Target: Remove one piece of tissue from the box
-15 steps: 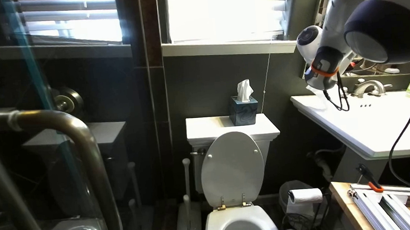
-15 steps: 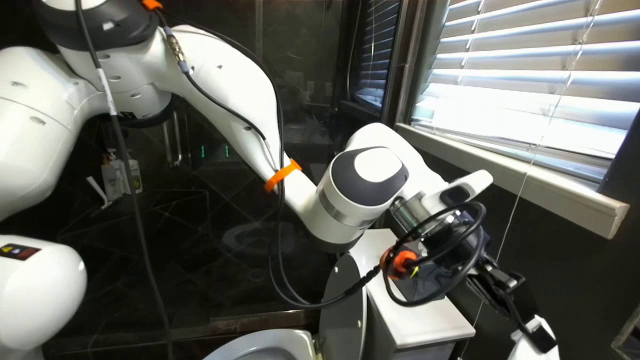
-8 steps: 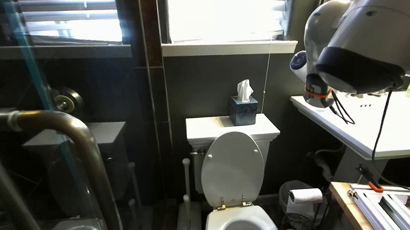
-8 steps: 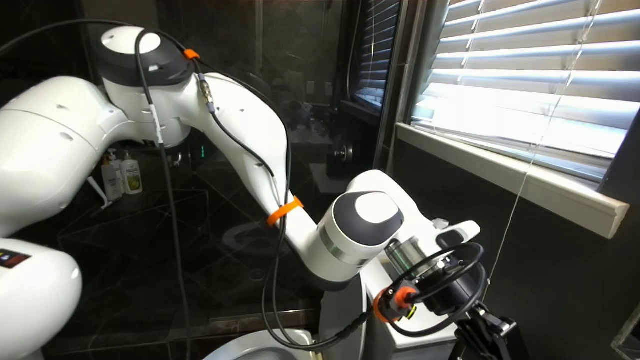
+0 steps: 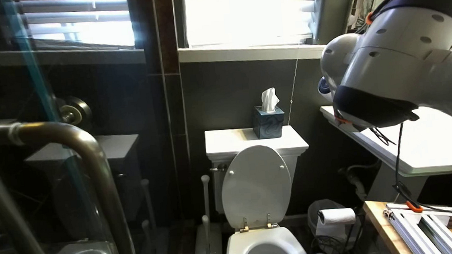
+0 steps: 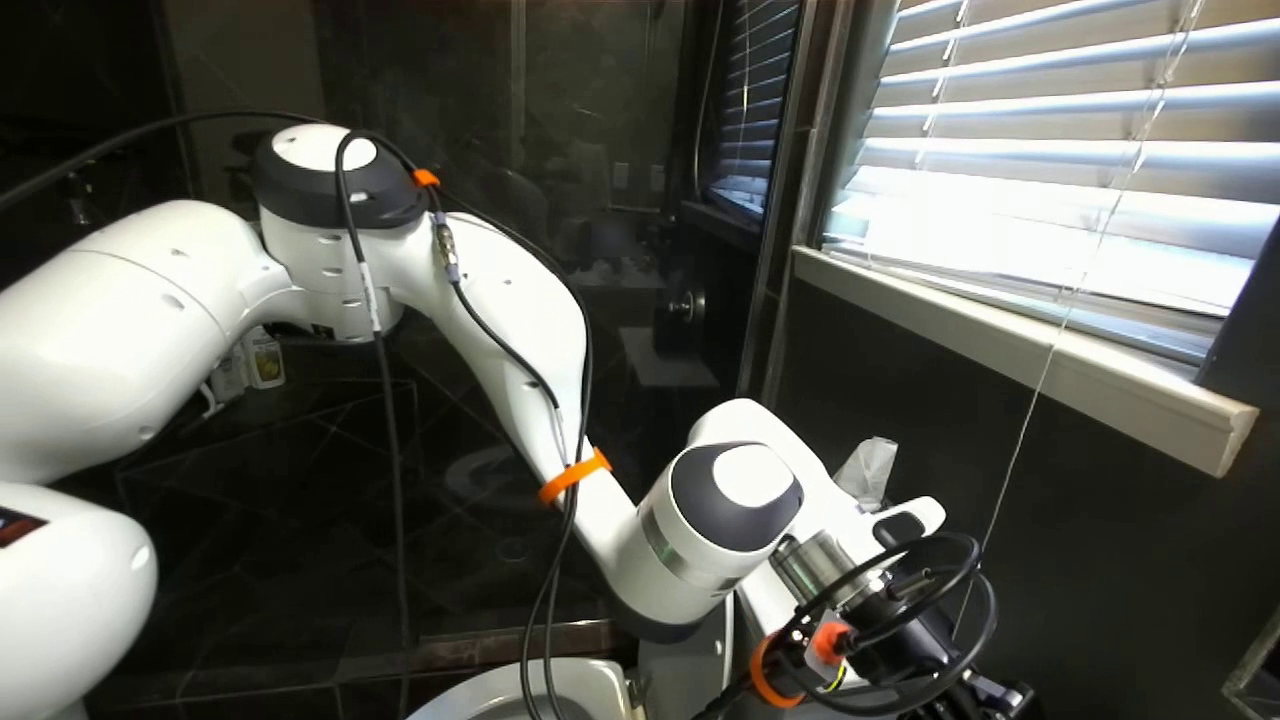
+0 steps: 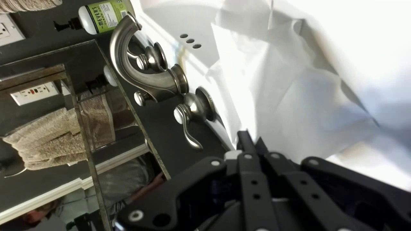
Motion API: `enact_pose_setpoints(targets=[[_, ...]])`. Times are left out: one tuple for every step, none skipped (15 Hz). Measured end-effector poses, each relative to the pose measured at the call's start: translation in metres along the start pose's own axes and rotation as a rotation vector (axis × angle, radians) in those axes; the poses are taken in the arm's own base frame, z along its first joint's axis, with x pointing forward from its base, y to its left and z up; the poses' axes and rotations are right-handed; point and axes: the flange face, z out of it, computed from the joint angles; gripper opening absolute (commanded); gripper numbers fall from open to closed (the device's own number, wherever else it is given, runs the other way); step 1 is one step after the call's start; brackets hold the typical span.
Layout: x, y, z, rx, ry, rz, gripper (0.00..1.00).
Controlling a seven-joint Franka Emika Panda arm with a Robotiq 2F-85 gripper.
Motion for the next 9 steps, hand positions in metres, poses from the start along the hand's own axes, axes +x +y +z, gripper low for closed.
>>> enact_pose_setpoints(targets=[[0.0,-0.004,0.002,0.001,0.004,-0.011,0.36],[0.0,-0.006,0.002,0.003,0.008,-0.018,0.42],[0.002,-0.008,0.002,0.005,0.012,-0.022,0.5],[0.004,-0.009,0.001,0.009,0.016,-0.027,0.56],[0.006,-0.009,0.0,0.013,0.019,-0.031,0.64],[0.008,-0.009,-0.001,0.016,0.023,-0.036,0.7],[0.009,-0.009,-0.001,0.018,0.026,-0.041,0.77],[0.011,-0.008,-0.002,0.02,0.029,-0.046,0.85],[0.012,-0.008,-0.002,0.025,0.031,-0.047,0.91]])
